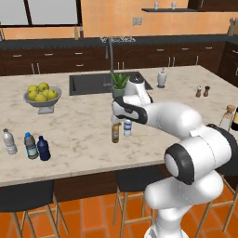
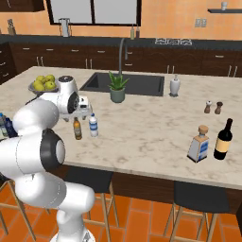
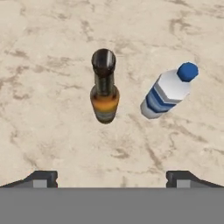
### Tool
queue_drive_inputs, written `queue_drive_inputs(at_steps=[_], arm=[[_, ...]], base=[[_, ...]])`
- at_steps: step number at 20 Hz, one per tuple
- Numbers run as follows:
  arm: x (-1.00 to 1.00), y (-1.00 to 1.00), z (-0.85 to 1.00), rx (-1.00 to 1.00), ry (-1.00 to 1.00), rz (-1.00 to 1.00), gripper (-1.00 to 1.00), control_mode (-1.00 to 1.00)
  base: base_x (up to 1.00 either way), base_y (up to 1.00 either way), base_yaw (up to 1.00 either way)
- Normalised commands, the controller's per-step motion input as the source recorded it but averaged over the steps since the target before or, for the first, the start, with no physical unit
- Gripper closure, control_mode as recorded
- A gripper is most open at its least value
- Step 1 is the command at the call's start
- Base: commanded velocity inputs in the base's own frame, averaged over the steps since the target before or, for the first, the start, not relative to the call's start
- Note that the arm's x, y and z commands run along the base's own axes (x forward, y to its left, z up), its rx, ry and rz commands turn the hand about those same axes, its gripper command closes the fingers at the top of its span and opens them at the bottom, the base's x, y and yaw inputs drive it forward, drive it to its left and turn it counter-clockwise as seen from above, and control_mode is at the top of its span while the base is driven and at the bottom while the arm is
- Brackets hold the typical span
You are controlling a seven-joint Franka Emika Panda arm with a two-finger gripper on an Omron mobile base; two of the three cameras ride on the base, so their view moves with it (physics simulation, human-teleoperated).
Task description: Move the plastic bottles in the middle to the plastics group, and the glass bottles in the middle to the glass group.
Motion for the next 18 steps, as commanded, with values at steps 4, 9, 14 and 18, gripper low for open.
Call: queue_drive_inputs(at_steps=[4, 9, 14, 18], arm=[[0.0, 0.0, -0.36, 0.04, -0.21, -0.16, -1.0, -1.0], [0.0, 0.14, -0.31, 0.12, -0.21, -0.23, -1.0, -1.0], [0.0, 0.29, 0.04, 0.11, -0.05, -0.22, -1.0, -1.0], [0.13, 0.07, 0.0, 0.09, -0.01, -0.19, -1.0, -1.0]], base=[[0.0, 0.0, 0.0], [0.0, 0.0, 0.0], [0.0, 0.0, 0.0], [0.0, 0.0, 0.0]])
